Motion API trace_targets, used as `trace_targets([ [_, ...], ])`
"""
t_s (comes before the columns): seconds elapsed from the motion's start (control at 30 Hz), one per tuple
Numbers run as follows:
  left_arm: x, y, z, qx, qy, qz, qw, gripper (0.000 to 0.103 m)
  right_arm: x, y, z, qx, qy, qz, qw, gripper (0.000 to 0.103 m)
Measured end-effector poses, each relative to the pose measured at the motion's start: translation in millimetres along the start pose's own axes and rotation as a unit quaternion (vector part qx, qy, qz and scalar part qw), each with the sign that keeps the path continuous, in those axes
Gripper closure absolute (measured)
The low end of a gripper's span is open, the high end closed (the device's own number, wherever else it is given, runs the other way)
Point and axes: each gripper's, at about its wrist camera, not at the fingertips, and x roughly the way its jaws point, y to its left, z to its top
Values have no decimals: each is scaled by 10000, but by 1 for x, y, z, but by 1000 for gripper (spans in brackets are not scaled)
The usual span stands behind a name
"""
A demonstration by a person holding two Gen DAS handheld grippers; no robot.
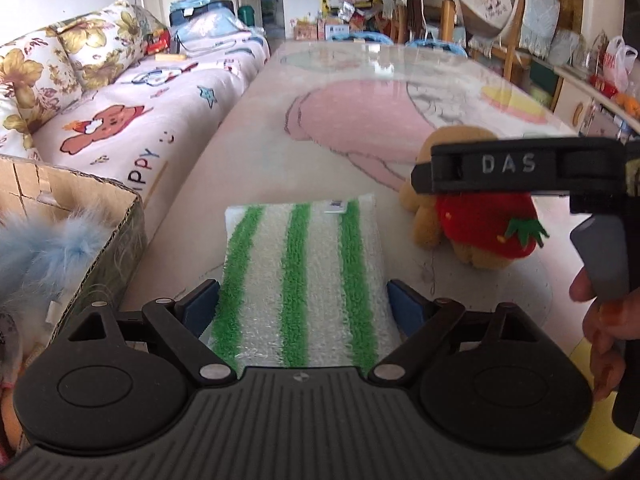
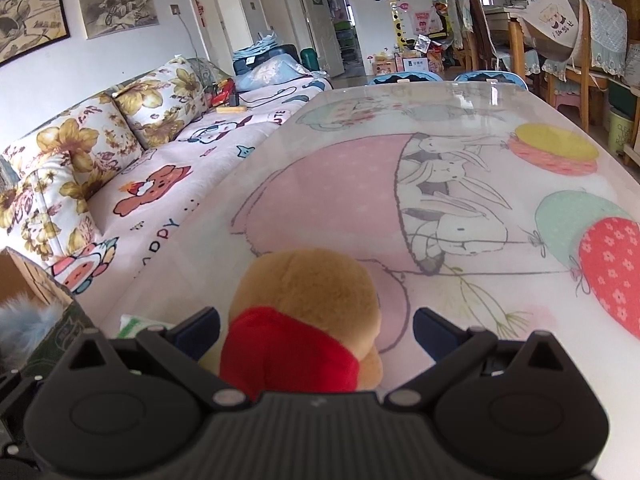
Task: Organize soft objects
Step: 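Grasp the green-striped cloth with the left gripper while the right grasps the strawberry-hat teddy, then lift and carry the cloth and teddy over to the cardboard box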
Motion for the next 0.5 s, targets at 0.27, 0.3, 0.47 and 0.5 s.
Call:
trace_targets([
  [0.27,1,1,3,-90,19,6,10000,0,3,-2,-2,-4,22,69,10000,13],
  [0.3,1,2,3,-93,19,4,10000,0,3,-2,-2,5,25,107,9999,14],
  [0.47,0,3,2,-62,-7,-2,10000,0,1,2,-1,-99,15,190,9998,26],
  [0.5,0,3,2,-57,-10,-5,10000,0,1,2,-1,-110,15,201,9997,26],
])
